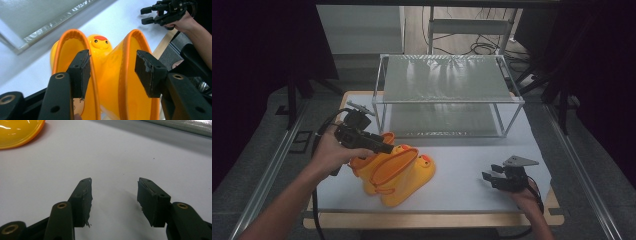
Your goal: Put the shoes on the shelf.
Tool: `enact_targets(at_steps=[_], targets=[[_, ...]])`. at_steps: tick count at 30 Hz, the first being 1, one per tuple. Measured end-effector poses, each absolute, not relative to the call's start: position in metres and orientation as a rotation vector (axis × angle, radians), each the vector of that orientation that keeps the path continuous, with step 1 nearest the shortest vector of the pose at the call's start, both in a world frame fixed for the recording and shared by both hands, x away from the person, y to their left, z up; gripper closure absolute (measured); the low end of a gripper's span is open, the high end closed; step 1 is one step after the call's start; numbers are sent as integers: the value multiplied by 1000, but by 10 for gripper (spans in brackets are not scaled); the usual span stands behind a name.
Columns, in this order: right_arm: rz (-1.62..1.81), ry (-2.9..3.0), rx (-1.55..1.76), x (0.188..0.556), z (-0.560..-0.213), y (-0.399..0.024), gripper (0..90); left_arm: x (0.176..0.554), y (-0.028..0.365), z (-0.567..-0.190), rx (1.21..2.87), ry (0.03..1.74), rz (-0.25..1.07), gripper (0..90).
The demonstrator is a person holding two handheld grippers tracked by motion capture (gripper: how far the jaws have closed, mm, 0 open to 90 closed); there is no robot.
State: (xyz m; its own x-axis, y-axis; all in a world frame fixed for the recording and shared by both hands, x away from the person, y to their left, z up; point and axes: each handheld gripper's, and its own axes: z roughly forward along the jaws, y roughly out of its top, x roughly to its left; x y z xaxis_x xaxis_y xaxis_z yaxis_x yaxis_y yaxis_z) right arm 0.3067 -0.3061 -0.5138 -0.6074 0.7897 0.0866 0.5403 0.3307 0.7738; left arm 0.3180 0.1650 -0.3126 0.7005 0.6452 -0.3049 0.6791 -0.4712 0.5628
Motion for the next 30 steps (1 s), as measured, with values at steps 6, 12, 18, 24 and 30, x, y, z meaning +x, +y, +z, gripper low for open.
enact_targets(at_steps=[6, 12, 18, 24, 30], targets=[[1152, 2298, 1190, 307, -514, -306, 454, 321, 166, -325, 2256, 1016, -129, 455], [1144, 2298, 1202, 307, -514, -306, 455, 324, 154, -338, 2301, 1003, -180, 427], [1150, 2292, 1206, 307, -515, -306, 455, 324, 142, -346, 2363, 1006, -139, 443], [1149, 2290, 1206, 307, -515, -306, 455, 322, 134, -347, 2397, 1013, -73, 522], [1139, 2296, 1200, 308, -515, -306, 454, 317, 127, -348, 2416, 1014, -11, 664]])
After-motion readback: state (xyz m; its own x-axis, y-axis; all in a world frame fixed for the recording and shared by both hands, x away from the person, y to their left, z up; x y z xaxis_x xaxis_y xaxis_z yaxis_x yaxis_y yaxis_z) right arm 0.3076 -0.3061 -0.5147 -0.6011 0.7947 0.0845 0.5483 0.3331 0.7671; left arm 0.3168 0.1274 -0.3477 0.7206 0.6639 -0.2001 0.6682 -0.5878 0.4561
